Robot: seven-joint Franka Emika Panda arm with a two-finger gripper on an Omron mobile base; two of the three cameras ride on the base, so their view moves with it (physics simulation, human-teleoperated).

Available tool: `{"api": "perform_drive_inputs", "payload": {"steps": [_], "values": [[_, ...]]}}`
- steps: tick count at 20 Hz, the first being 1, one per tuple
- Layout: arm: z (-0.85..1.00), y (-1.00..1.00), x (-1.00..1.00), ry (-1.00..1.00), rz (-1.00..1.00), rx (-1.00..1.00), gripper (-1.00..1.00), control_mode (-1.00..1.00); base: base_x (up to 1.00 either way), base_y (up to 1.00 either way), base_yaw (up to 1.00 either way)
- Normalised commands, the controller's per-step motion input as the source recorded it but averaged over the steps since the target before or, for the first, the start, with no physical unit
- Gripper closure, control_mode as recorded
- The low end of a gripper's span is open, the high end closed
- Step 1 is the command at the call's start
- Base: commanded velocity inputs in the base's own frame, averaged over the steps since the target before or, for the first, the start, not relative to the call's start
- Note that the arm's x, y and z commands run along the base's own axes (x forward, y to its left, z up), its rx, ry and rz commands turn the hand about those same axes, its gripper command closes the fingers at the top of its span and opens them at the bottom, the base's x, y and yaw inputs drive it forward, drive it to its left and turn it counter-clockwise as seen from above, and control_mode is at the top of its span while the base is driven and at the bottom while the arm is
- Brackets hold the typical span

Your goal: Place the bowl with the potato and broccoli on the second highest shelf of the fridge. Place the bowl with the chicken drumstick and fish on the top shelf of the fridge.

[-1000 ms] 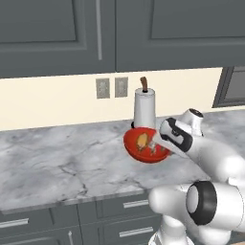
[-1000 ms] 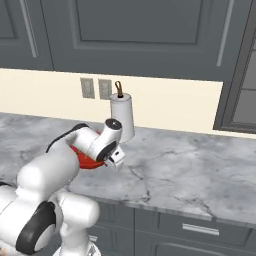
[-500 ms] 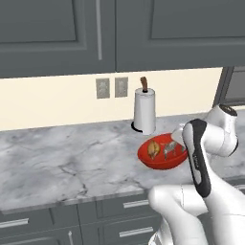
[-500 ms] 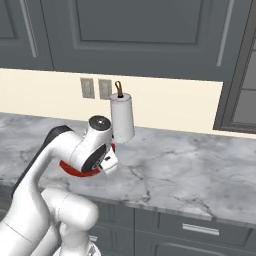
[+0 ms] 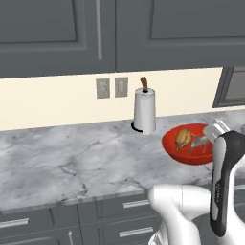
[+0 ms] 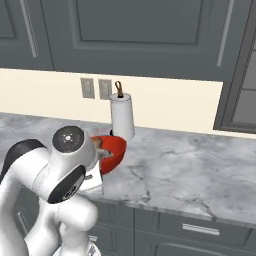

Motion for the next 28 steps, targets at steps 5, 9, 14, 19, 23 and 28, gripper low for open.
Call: {"api": "perform_drive_inputs", "payload": {"steps": [5, 9, 14, 19, 23, 28], "values": [[0.04, -0.13, -0.33, -0.16, -0.06, 0.04, 1.0, 1.0, -0.49, -0.35, -0.17], [0.0, 0.0, 0.0, 0.0, 0.0, 0.0, 1.0, 1.0, -0.25, -0.38, -0.57], [0.0, 0.0, 0.0, 0.0, 0.0, 0.0, 1.0, 1.0, -0.01, -0.51, -0.7], [0.0, 0.0, 0.0, 0.0, 0.0, 0.0, 1.0, 1.0, 0.0, -0.64, -0.73], [0.0, 0.0, 0.0, 0.0, 0.0, 0.0, 1.0, 1.0, 0.01, -0.94, -0.65], [0.0, 0.0, 0.0, 0.0, 0.0, 0.0, 1.0, 1.0, 0.19, -1.0, -0.52]]}}
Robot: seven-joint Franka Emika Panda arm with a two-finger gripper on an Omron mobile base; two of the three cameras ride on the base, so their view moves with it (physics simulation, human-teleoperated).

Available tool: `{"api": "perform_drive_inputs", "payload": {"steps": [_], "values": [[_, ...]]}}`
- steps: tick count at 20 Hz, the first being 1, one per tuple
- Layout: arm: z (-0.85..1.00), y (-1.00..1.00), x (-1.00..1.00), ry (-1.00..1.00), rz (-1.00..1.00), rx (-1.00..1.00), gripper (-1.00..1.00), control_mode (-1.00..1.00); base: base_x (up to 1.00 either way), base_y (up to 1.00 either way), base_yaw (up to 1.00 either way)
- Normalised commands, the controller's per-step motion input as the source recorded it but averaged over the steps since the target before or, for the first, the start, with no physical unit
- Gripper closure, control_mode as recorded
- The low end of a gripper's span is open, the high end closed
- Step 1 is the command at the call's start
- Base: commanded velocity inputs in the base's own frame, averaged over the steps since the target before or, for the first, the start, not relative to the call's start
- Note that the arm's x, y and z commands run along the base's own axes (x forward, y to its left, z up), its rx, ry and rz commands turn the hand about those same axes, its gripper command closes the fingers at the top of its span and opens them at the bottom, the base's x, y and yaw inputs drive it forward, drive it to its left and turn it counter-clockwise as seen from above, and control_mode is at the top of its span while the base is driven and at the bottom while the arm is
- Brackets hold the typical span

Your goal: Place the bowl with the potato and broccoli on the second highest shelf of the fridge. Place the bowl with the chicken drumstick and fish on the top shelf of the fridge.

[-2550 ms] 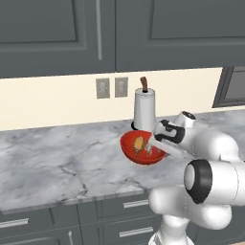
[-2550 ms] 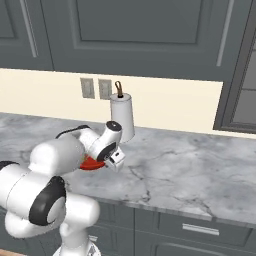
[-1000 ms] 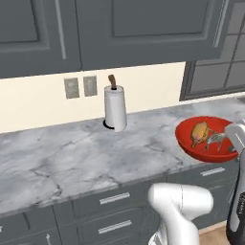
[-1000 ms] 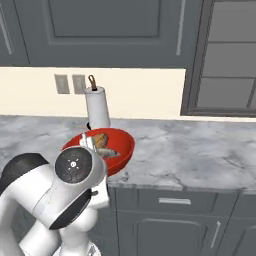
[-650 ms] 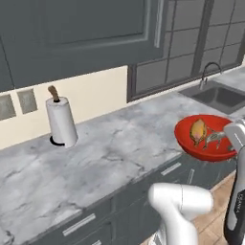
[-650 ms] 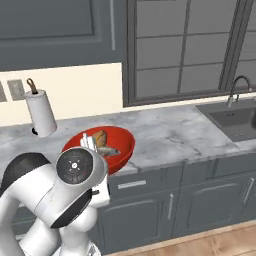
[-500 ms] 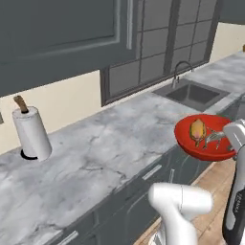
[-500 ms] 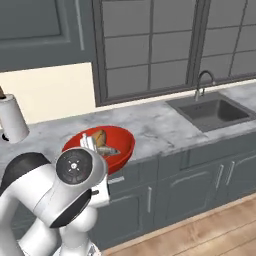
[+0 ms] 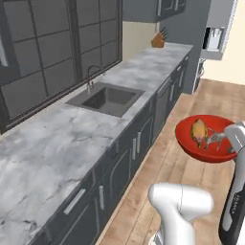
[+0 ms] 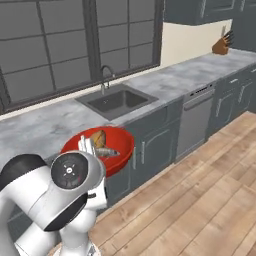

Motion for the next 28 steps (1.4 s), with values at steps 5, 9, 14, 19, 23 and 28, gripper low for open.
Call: {"api": "perform_drive_inputs", "payload": {"steps": [5, 9, 14, 19, 23, 28], "values": [[0.0, 0.0, 0.0, 0.0, 0.0, 0.0, 1.0, 1.0, 0.8, -0.92, -0.4], [0.0, 0.0, 0.0, 0.0, 0.0, 0.0, 1.0, 1.0, 1.0, -0.7, -0.36], [0.0, 0.0, 0.0, 0.0, 0.0, 0.0, 1.0, 1.0, 0.98, -0.85, -0.36], [0.0, 0.0, 0.0, 0.0, 0.0, 0.0, 1.0, 1.0, 0.99, -0.73, -0.29], [0.0, 0.0, 0.0, 0.0, 0.0, 0.0, 1.0, 1.0, 1.0, -0.23, -0.18], [0.0, 0.0, 0.0, 0.0, 0.0, 0.0, 1.0, 1.0, 1.0, -0.26, -0.24]]}}
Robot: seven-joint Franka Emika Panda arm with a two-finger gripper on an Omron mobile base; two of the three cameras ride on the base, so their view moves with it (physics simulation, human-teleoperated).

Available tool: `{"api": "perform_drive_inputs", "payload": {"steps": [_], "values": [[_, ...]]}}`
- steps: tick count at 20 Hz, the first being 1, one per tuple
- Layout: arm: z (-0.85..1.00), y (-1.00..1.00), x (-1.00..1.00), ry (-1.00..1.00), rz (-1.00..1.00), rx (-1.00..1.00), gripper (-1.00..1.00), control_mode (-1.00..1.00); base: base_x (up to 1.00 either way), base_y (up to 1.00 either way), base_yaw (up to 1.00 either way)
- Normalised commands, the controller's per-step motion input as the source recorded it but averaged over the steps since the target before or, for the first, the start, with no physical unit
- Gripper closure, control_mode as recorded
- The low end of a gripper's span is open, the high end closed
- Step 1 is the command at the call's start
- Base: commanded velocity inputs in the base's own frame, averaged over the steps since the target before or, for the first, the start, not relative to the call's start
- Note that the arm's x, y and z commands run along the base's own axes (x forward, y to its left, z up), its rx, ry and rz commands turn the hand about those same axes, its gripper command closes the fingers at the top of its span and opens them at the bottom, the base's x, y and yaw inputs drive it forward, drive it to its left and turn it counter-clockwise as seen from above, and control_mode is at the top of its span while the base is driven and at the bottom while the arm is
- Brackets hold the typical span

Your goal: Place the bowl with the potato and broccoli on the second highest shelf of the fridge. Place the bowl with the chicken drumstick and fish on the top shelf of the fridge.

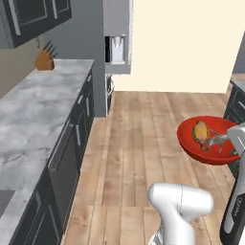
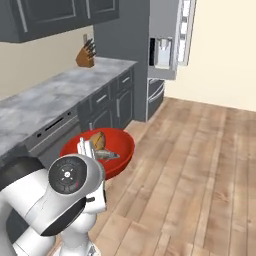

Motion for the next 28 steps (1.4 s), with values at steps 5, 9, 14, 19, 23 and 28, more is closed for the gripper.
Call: {"api": "perform_drive_inputs", "payload": {"steps": [5, 9, 14, 19, 23, 28], "values": [[0.0, 0.0, 0.0, 0.0, 0.0, 0.0, 1.0, 1.0, 1.0, -0.39, -0.24], [0.0, 0.0, 0.0, 0.0, 0.0, 0.0, 1.0, 1.0, 1.0, -0.41, -0.24], [0.0, 0.0, 0.0, 0.0, 0.0, 0.0, 1.0, 1.0, 1.0, -0.51, -0.21], [0.0, 0.0, 0.0, 0.0, 0.0, 0.0, 1.0, 1.0, 1.0, -0.62, -0.18], [0.0, 0.0, 0.0, 0.0, 0.0, 0.0, 1.0, 1.0, 1.0, -0.65, -0.19], [0.0, 0.0, 0.0, 0.0, 0.0, 0.0, 1.0, 1.0, 1.0, -0.57, -0.15]]}}
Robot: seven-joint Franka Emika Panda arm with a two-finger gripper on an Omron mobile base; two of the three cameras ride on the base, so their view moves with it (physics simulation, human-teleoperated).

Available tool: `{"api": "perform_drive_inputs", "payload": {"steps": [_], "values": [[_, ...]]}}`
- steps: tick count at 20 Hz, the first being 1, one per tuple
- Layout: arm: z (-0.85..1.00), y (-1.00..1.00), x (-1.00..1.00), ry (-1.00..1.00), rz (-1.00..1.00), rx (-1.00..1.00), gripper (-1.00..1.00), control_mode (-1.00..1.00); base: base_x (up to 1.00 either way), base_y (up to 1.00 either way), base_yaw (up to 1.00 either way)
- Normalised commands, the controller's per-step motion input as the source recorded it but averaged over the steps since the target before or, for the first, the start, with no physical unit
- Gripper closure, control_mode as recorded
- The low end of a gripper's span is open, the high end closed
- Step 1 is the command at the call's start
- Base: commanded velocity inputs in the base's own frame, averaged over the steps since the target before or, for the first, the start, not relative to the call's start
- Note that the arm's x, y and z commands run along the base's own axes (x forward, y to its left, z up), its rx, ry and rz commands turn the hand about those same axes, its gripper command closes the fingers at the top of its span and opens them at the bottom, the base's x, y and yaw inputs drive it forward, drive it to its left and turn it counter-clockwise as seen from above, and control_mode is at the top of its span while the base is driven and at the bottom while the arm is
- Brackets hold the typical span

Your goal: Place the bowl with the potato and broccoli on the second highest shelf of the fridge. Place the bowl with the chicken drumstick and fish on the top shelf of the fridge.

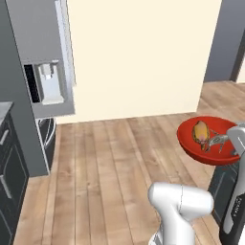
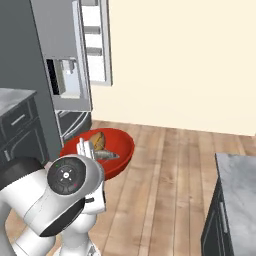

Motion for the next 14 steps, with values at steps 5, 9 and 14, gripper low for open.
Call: {"api": "perform_drive_inputs", "payload": {"steps": [5, 9, 14], "values": [[0.0, 0.0, 0.0, 0.0, 0.0, 0.0, 1.0, 1.0, 1.0, -0.29, -0.12], [0.0, 0.0, 0.0, 0.0, 0.0, 0.0, 1.0, 1.0, 1.0, -0.15, -0.11], [0.0, 0.0, 0.0, 0.0, 0.0, 0.0, 1.0, 1.0, 1.0, -0.03, -0.05]]}}
